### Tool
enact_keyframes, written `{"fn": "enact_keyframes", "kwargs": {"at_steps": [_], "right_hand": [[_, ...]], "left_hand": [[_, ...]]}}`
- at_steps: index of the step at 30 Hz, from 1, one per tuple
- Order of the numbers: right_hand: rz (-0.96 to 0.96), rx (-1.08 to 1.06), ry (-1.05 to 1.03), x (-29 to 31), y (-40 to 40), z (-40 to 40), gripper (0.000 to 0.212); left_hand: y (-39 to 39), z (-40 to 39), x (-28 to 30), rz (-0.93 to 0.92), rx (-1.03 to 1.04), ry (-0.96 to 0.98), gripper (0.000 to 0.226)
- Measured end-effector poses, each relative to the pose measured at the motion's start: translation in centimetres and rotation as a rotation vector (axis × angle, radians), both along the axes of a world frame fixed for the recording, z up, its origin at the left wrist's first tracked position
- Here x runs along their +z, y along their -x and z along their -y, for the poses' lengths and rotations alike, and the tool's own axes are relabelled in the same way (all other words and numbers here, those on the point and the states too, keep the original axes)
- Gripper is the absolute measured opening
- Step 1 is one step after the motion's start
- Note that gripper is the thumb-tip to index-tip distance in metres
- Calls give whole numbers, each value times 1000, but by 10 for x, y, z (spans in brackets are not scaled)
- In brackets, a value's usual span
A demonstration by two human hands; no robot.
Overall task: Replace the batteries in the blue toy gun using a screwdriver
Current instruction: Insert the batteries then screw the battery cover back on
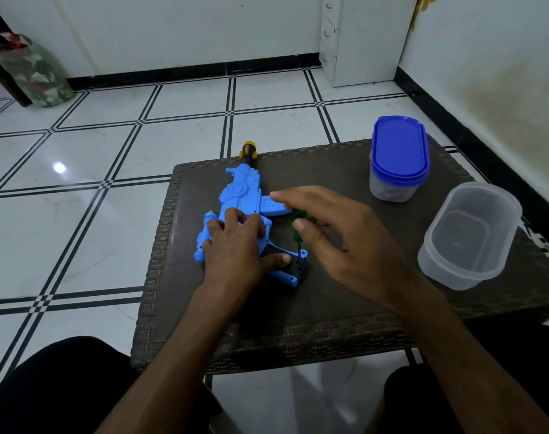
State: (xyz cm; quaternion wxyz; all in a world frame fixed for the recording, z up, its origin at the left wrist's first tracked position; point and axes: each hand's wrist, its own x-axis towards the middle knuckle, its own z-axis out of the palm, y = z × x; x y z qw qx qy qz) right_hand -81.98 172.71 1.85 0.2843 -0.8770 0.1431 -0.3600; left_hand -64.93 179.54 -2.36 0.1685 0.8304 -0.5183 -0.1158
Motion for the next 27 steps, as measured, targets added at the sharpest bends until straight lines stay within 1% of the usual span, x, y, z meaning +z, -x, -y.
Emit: {"fn": "enact_keyframes", "kwargs": {"at_steps": [2,6,9,10,13,16,18,23,27], "right_hand": [[11,26,-37,1,1,0,39],[-4,21,-28,4,1,0,35],[-34,-51,56,1,-1,2,25],[-43,-76,91,0,-2,2,25],[-72,-62,104,-2,-4,1,36],[-19,11,30,-1,1,2,37],[-10,16,13,1,1,2,38],[4,-85,75,0,0,5,18],[3,-128,92,0,-2,4,17]], "left_hand": [[0,0,0,2,5,3,54],[-1,1,0,3,0,-15,53],[0,1,1,3,-4,-20,56],[0,1,1,2,-5,-19,57],[0,0,1,-2,-2,-11,55],[0,-1,0,-14,5,6,54],[0,0,0,-9,3,4,53],[1,0,1,-12,4,-8,53],[1,0,2,-8,6,-16,54]]}}
